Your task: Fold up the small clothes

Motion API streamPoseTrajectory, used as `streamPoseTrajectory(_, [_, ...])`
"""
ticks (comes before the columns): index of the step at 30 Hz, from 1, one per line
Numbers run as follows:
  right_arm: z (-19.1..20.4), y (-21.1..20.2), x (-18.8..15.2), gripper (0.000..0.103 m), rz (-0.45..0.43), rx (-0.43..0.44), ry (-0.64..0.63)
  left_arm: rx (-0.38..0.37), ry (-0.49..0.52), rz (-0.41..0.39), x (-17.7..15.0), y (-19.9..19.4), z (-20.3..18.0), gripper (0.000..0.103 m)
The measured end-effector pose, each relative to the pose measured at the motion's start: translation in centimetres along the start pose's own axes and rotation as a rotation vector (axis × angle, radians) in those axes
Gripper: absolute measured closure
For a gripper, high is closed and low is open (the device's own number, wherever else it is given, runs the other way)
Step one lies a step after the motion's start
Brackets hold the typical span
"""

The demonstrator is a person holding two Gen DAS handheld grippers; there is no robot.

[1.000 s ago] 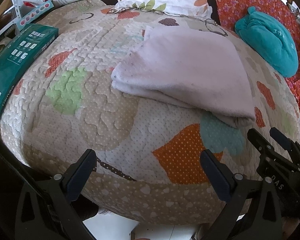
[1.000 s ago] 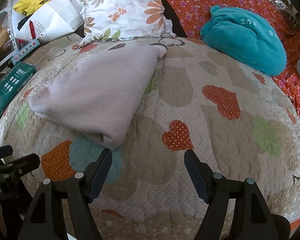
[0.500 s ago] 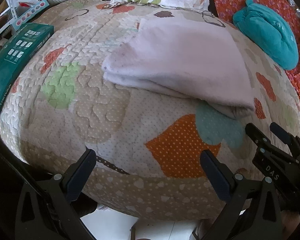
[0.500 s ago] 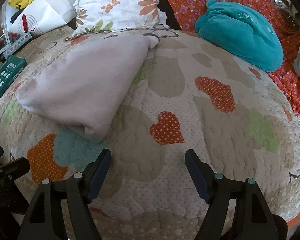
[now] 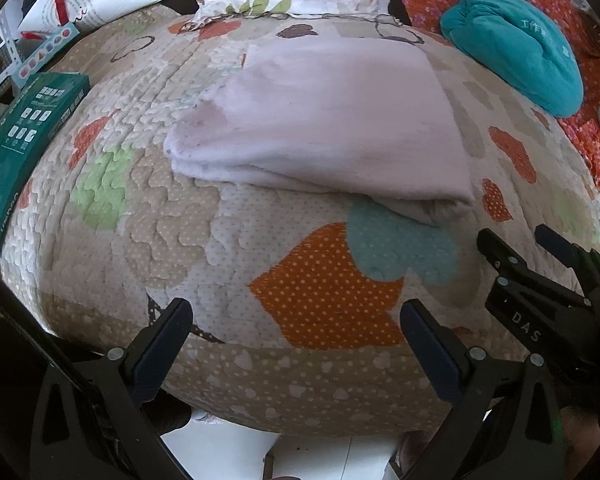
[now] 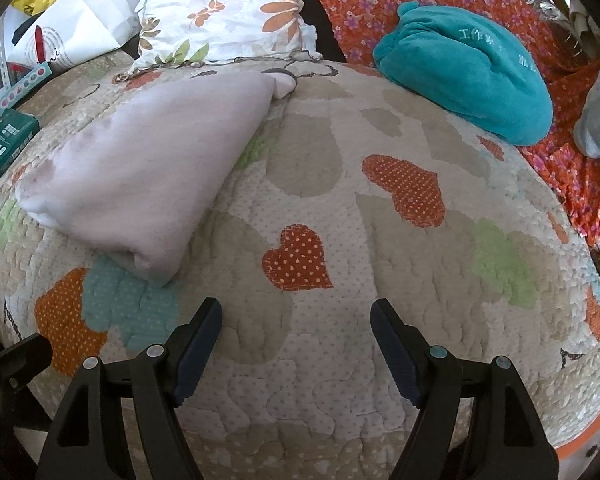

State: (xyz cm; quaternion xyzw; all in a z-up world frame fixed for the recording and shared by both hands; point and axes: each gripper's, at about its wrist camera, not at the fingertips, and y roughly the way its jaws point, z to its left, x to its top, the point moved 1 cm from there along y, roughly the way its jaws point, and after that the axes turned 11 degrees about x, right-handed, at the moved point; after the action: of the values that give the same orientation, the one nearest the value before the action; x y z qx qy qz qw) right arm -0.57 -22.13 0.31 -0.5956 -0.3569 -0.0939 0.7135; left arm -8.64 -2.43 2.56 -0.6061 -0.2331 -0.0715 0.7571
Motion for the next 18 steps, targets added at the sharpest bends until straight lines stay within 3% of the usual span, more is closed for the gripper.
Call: streamPoseTrajectory(18, [-0.5,-0.88,-0.02,0.021,-0.024,-0.011,0.005,-0.006,0.017,0.006,-0.25,-0.31,-0.54,0.0])
